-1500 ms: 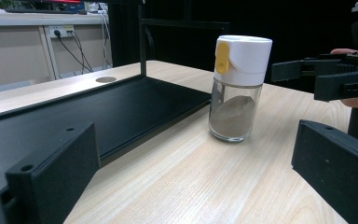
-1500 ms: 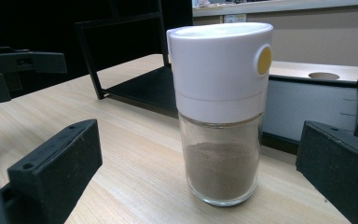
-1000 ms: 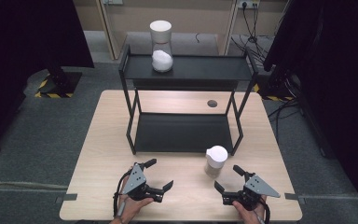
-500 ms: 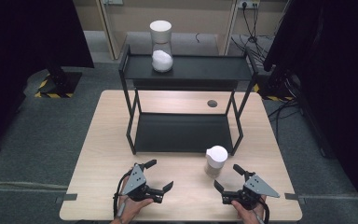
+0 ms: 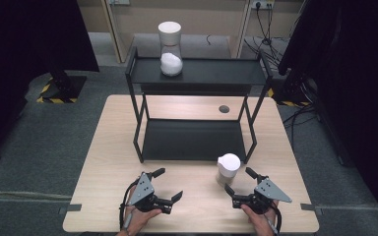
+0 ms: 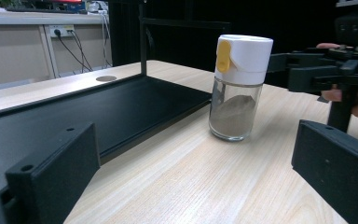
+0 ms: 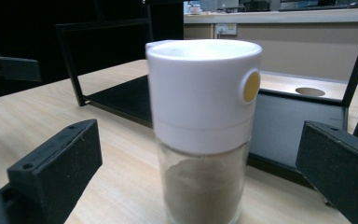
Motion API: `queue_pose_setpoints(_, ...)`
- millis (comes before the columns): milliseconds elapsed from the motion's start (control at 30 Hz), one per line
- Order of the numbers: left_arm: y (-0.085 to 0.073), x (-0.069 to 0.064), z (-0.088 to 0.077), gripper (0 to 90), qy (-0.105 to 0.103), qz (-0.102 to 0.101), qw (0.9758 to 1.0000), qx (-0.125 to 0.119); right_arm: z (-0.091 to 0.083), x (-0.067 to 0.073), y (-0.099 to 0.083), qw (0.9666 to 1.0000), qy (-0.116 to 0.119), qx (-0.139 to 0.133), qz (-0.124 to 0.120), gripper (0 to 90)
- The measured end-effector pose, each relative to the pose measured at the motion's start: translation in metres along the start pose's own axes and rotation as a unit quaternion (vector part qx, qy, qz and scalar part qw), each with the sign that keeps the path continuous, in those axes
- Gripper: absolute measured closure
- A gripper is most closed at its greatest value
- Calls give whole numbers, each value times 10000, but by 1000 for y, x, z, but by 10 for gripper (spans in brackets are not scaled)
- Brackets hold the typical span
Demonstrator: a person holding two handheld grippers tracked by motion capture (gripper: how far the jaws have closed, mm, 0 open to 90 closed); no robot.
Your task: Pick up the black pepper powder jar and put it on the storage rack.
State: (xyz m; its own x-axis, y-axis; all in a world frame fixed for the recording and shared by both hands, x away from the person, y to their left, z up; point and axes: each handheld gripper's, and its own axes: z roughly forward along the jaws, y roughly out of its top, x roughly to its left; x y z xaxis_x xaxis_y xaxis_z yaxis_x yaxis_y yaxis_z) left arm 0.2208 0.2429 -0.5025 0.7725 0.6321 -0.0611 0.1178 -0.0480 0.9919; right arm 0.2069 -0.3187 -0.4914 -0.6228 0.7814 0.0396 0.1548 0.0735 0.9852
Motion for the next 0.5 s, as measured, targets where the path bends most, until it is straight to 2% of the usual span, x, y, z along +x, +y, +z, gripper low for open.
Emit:
queue_pose_setpoints(133,0,0,0,2,5,-1,10000,0,10,-4,2,10000,-12,37,-6,5)
queue_pose_setpoints(333,0,0,0,2,17,1,10000,7,24,-5,5,9998,22,99,-141,6)
queue_pose_setpoints(500,-1,1,0,2,28,-7,10000,10,33,-8,6,9998,61,155,-134,14)
